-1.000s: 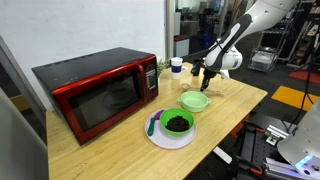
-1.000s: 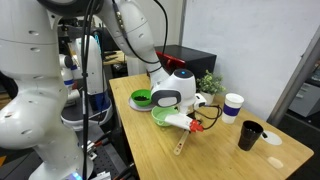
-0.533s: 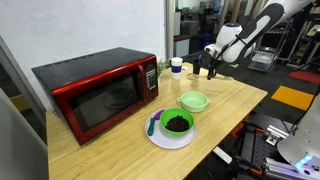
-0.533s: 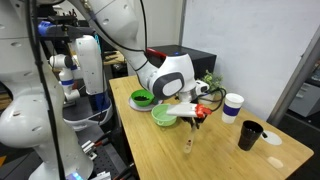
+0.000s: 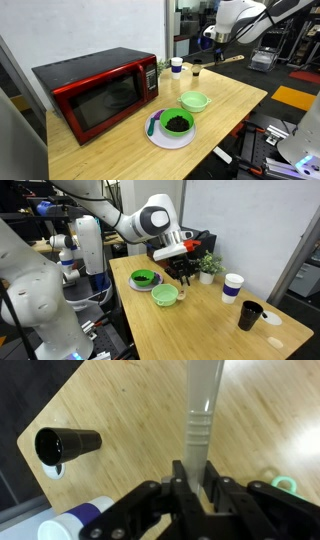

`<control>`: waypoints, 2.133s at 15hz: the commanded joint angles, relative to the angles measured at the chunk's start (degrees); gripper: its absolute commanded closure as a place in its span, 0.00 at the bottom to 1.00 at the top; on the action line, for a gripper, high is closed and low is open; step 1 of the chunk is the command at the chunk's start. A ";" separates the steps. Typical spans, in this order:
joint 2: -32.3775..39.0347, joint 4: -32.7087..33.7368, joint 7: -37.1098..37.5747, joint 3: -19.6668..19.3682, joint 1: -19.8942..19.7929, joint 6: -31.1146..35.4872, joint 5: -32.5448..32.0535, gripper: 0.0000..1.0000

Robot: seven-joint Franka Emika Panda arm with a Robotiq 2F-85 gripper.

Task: Use the spoon to pick the objects in the green bowl and put them in the green pot

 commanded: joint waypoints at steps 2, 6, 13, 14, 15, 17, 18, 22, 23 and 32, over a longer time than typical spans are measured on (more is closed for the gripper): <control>-3.25 3.21 -1.91 4.53 4.94 -17.03 -2.89 0.94; -2.83 5.33 -2.55 6.96 9.55 -24.88 -4.81 0.94; -0.51 5.98 -0.67 9.08 14.32 -28.08 -9.25 0.94; -0.10 6.10 -0.43 9.13 14.50 -28.19 -9.59 0.94; 0.30 6.16 -0.16 8.90 14.64 -27.92 -9.55 0.94; -1.48 4.43 -0.69 8.24 15.05 -26.74 -8.52 0.78; -1.21 4.52 -0.69 8.25 15.03 -26.73 -8.54 0.78; -0.78 4.93 -0.70 8.28 15.01 -26.73 -8.54 0.78; -0.73 4.98 -0.70 8.28 15.00 -26.73 -8.54 0.78; -1.18 5.98 -1.40 7.87 14.29 -27.29 -10.85 0.94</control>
